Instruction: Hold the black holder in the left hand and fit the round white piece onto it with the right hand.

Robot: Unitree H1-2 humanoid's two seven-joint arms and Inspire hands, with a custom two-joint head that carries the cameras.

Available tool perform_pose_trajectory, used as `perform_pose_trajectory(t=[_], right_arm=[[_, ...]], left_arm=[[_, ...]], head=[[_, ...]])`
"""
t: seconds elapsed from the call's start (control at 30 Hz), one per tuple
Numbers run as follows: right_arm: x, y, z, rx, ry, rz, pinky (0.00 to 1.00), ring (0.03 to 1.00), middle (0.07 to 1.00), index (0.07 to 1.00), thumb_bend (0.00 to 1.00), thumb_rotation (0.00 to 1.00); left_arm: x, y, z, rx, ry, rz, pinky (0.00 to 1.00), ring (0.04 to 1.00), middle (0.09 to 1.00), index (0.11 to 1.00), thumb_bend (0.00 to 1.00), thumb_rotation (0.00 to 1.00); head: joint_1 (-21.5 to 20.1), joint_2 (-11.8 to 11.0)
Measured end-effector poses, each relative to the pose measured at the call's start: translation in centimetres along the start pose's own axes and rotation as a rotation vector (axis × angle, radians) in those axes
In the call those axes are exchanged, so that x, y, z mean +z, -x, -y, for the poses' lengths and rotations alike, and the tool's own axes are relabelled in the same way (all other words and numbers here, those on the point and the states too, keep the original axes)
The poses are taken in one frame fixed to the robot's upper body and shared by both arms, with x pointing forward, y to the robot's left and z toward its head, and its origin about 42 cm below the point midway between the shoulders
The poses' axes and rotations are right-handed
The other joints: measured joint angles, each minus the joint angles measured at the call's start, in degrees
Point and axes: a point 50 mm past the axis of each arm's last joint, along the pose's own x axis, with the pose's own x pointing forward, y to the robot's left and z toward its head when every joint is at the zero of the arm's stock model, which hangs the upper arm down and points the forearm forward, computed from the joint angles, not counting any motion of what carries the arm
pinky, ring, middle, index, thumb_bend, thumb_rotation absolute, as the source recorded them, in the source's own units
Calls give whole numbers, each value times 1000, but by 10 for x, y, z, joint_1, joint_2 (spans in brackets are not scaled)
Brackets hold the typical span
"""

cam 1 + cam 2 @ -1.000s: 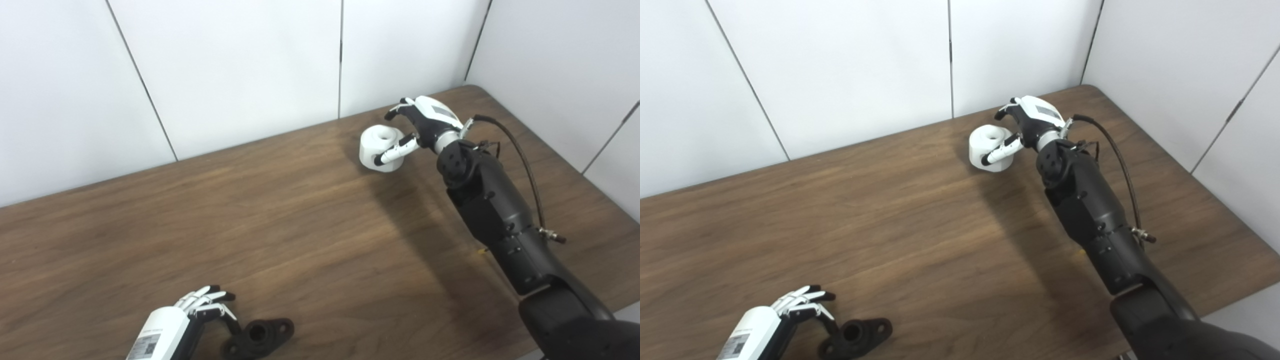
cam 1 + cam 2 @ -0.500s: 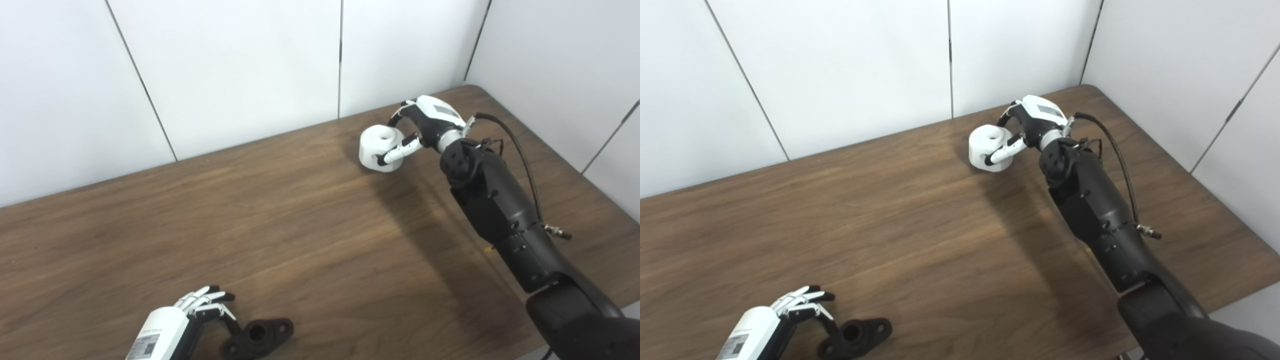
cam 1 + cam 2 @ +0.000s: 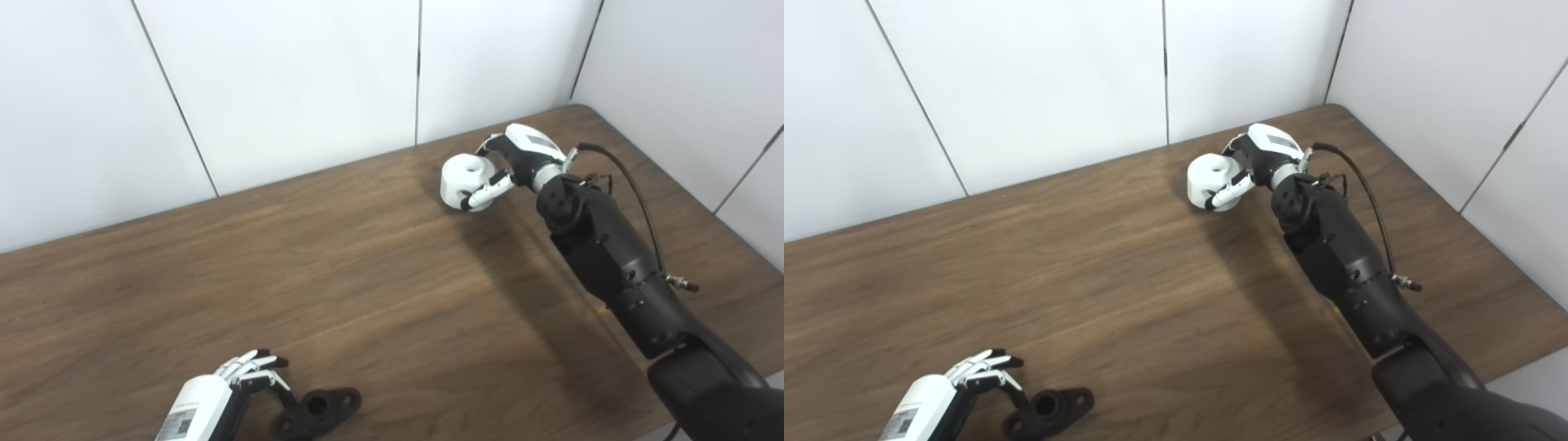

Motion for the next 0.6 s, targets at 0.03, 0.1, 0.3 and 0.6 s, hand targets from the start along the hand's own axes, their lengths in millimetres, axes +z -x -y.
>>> perform_pose_trajectory(t=[0.03, 0.1, 0.3, 0.6], right_arm=[[-1, 0, 1, -4, 4, -1, 1000, 975, 902, 650, 895, 309], [-2, 0, 3, -14, 10, -2, 1000, 969, 896, 643, 891, 298], [-3, 0, 5, -38, 8, 1, 1000, 963, 879, 620, 886, 269], [-1, 0, 7, -59, -6, 25, 1000, 971, 858, 526, 653, 177]], left_arm=[[0, 0, 0, 1, 1, 0, 849, 881, 797, 487, 517, 50], [0, 0, 0, 2, 1, 0, 852, 882, 798, 488, 517, 50], [0, 0, 0, 2, -2, -3, 857, 883, 800, 488, 517, 50], [0, 0, 0, 2, -6, -3, 855, 876, 798, 488, 517, 50]], head=[[1, 1], [2, 1], [4, 2], [4, 4]])
